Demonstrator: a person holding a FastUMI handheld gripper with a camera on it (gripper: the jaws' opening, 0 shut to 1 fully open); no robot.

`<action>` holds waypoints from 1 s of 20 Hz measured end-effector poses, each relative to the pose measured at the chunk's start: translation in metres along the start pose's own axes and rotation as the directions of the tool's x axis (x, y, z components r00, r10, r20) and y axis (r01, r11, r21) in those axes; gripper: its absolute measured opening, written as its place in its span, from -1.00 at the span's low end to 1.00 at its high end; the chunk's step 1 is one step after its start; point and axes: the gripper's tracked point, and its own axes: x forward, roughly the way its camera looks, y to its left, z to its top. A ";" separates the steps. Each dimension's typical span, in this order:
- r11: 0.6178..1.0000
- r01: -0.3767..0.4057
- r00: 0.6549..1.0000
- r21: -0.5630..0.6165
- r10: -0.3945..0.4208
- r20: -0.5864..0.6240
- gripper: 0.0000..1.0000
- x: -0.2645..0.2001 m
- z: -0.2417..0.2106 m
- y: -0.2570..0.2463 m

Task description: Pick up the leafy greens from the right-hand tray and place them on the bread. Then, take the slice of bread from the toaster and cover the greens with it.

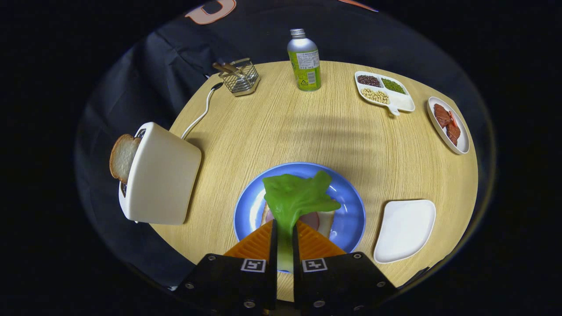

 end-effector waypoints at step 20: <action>0.994 -0.067 0.987 -0.087 0.079 0.139 0.91 -0.090 0.070 0.107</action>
